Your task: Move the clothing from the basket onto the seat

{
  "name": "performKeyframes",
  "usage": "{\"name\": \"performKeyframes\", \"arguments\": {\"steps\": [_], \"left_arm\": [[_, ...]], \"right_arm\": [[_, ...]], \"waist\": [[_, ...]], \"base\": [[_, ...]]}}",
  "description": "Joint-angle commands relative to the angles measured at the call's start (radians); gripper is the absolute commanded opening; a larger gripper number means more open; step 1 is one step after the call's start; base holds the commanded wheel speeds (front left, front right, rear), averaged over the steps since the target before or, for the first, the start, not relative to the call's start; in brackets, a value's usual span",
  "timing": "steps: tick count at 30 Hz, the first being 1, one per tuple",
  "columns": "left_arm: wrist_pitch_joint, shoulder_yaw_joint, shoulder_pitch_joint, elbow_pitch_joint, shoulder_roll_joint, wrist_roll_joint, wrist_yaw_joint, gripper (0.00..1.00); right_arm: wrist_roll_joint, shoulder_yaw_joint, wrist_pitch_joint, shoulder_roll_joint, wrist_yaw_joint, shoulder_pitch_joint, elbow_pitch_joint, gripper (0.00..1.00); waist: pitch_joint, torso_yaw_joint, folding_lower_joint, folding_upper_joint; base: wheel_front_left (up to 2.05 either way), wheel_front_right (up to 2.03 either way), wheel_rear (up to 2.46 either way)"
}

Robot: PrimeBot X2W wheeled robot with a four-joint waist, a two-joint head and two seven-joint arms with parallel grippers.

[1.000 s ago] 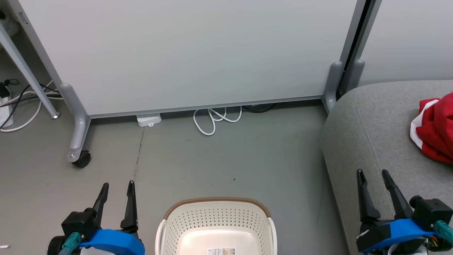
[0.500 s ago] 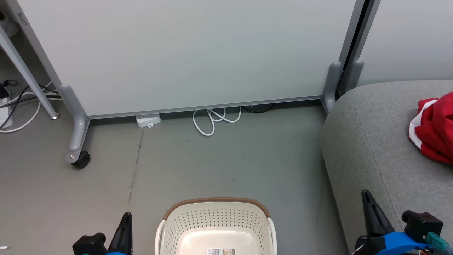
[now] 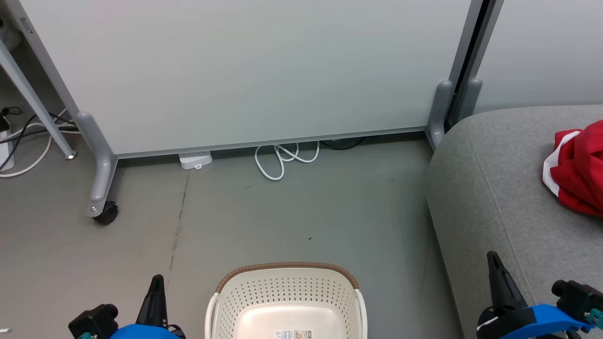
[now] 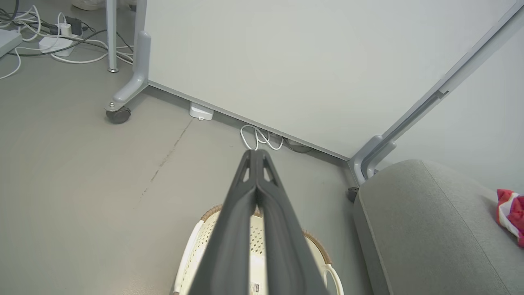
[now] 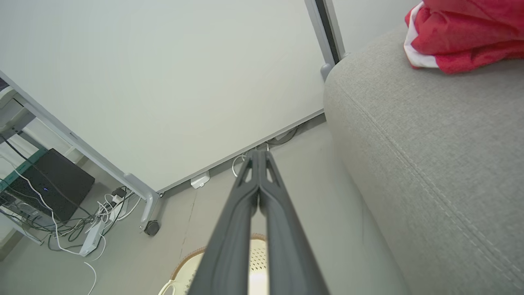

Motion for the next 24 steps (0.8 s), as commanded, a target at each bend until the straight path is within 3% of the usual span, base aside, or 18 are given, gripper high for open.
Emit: {"name": "performKeyframes", "arguments": {"steps": [1,24], "left_arm": [[0.005,0.009,-0.03,-0.022,0.003,-0.026,-0.001,0.0],[0.097,0.057,-0.053,-0.091,-0.01,-0.358,-0.003,0.0]], "right_arm": [[0.03,-0.003,0.004,-0.004,0.0,-0.026,-0.02,0.0],[0.375,-0.012,0.08,-0.006,0.0,-0.05,-0.039,0.0]], "waist": [[0.0,0.0,0.0,-0.0001],[0.003,-0.008,0.0,-0.0001]], "base": [[0.0,0.0,0.0],[0.0,0.0,0.0]]}}
